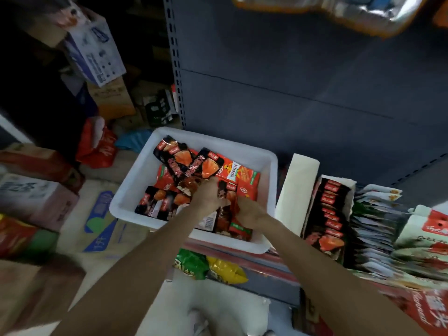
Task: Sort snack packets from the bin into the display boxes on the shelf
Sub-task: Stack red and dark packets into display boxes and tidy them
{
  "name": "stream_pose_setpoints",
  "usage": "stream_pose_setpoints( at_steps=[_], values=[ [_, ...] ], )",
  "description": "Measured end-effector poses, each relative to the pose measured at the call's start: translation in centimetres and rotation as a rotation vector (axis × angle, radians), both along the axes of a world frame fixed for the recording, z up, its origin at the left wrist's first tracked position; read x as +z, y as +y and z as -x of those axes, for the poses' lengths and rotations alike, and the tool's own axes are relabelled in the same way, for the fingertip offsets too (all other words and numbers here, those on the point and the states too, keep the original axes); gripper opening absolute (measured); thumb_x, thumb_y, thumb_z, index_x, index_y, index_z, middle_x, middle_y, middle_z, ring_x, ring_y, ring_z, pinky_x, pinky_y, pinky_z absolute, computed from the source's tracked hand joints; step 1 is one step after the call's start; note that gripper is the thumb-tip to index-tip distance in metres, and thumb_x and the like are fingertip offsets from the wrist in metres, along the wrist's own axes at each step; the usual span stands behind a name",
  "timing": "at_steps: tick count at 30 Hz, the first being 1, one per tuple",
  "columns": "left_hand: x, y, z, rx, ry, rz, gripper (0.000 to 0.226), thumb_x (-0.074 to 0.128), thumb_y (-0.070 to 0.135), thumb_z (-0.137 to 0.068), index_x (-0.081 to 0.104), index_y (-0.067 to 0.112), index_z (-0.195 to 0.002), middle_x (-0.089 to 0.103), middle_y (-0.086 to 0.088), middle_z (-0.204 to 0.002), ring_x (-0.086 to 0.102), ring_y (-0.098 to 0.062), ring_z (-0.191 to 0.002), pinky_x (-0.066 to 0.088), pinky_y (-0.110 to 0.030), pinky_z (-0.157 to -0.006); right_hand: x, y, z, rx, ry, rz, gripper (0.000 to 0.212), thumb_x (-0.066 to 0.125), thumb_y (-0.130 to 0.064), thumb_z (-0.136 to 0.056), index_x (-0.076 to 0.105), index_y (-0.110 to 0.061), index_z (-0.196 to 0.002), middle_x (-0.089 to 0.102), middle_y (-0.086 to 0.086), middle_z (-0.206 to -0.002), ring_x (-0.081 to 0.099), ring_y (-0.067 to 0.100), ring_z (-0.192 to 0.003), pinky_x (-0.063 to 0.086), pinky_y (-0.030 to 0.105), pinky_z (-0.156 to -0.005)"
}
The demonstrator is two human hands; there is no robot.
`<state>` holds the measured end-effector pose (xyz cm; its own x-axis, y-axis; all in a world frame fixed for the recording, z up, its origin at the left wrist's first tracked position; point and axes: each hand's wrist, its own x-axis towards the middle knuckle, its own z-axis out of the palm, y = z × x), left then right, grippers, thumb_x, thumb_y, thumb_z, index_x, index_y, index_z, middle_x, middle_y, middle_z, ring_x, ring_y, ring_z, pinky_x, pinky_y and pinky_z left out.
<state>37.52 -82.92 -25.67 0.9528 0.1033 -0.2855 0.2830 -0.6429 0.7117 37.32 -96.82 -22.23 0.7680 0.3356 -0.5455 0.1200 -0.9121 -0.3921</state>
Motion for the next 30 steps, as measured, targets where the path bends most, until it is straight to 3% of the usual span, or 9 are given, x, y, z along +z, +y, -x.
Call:
stream_pose_setpoints(
  at_steps=[5, 8, 11, 15, 18, 21, 23, 26, 30],
  values=[
    [3.1, -0.4, 0.2, 0.120, -0.166, 0.010, 0.007, 0.052, 0.002, -0.094, 0.059, 0.001, -0.095, 0.065, -0.015, -0.095, 0.062, -0.022, -0.098, 0.039, -0.008, -0.066, 2.4, -1.1, -0.6, -0.183, -0.008, -0.146, 0.036, 0.051, -0.008, -0.090, 0.047, -0.004, -0.126, 0.058, 0.017, -0.123, 0.054, 0.032, -0.113, 0.044, 0.033, -0.091],
    [5.5, 0.7, 0.8, 0.109, -0.401, -0.011, 0.011, 0.043, 0.006, -0.098, 0.045, 0.012, -0.089, 0.050, 0.001, -0.067, 0.050, -0.014, -0.060, 0.030, -0.016, -0.046, 4.3, -1.7, -0.8, -0.271, -0.135, -0.302, 0.052, 0.052, -0.014, -0.093, 0.031, -0.013, -0.141, 0.055, 0.011, -0.129, 0.053, 0.030, -0.118, 0.041, 0.033, -0.095],
    [8.4, 0.7, 1.1, 0.052, -0.576, 0.003, 0.009, 0.043, 0.012, -0.099, 0.050, 0.009, -0.101, 0.043, 0.012, -0.060, 0.039, -0.003, -0.049, 0.027, -0.022, -0.047, 6.6, -2.1, -0.8, -0.379, -0.070, -0.600, 0.061, 0.058, -0.020, -0.093, 0.026, -0.020, -0.145, 0.057, -0.001, -0.121, 0.056, 0.021, -0.114, 0.044, 0.035, -0.099],
    [11.6, -2.1, 0.9, 0.034, -0.575, 0.225, 0.001, 0.049, 0.016, -0.097, 0.050, 0.016, -0.096, 0.052, 0.015, -0.070, 0.049, 0.007, -0.061, 0.037, -0.014, -0.061, 9.6, -4.0, -0.8, -0.482, -0.157, -0.900, 0.009, 0.060, -0.012, -0.091, 0.060, -0.020, -0.094, 0.067, -0.012, -0.077, 0.065, 0.002, -0.074, 0.053, 0.020, -0.071],
    [12.2, -5.6, 0.4, 0.026, -0.499, 0.297, 0.002, 0.053, 0.018, -0.095, 0.052, 0.016, -0.096, 0.059, 0.007, -0.081, 0.054, 0.003, -0.069, 0.044, -0.020, -0.065, 11.0, -7.4, -0.6, -0.515, -0.256, -0.871, 0.025, 0.062, -0.007, -0.089, 0.058, -0.022, -0.069, 0.065, -0.008, -0.066, 0.066, 0.007, -0.067, 0.057, 0.031, -0.067],
    [12.0, -9.4, -0.1, -0.067, -0.429, 0.206, 0.018, 0.056, 0.013, -0.093, 0.057, 0.008, -0.110, 0.065, -0.004, -0.100, 0.061, -0.013, -0.087, 0.047, -0.020, -0.076, 11.8, -12.4, -0.2, -0.535, -0.505, -0.759, 0.030, 0.063, -0.009, -0.089, 0.056, -0.020, -0.062, 0.061, -0.011, -0.059, 0.059, -0.002, -0.058, 0.052, 0.026, -0.062],
    [11.6, -11.9, -0.2, -0.231, -0.379, 0.084, 0.027, 0.060, 0.014, -0.090, 0.057, 0.008, -0.116, 0.063, -0.005, -0.113, 0.059, -0.012, -0.093, 0.042, -0.015, -0.077, 12.1, -15.8, -0.1, -0.594, -0.658, -0.666, 0.025, 0.063, -0.017, -0.089, 0.057, -0.013, -0.066, 0.062, 0.001, -0.061, 0.061, 0.009, -0.060, 0.050, 0.030, -0.061],
    [11.1, -15.3, -0.5, -0.504, -0.326, -0.183, 0.053, 0.068, 0.037, -0.083, 0.051, 0.016, -0.129, 0.052, 0.000, -0.130, 0.048, -0.017, -0.117, 0.040, -0.027, -0.094, 12.6, -19.9, -0.1, -0.712, -0.764, -0.582, 0.041, 0.064, -0.021, -0.089, 0.040, -0.019, -0.056, 0.053, 0.009, -0.056, 0.050, 0.029, -0.058, 0.034, 0.032, -0.054],
    [10.4, -18.2, -1.0, -0.777, -0.180, -0.493, 0.103, 0.067, 0.068, -0.067, 0.022, 0.024, -0.148, 0.021, 0.005, -0.155, 0.026, -0.022, -0.136, 0.031, -0.040, -0.109, 13.2, -22.6, 0.2, -0.740, -0.777, -0.500, 0.048, 0.063, -0.018, -0.089, 0.032, -0.024, -0.053, 0.039, -0.006, -0.048, 0.036, 0.016, -0.049, 0.022, 0.030, -0.052]
  ],
)
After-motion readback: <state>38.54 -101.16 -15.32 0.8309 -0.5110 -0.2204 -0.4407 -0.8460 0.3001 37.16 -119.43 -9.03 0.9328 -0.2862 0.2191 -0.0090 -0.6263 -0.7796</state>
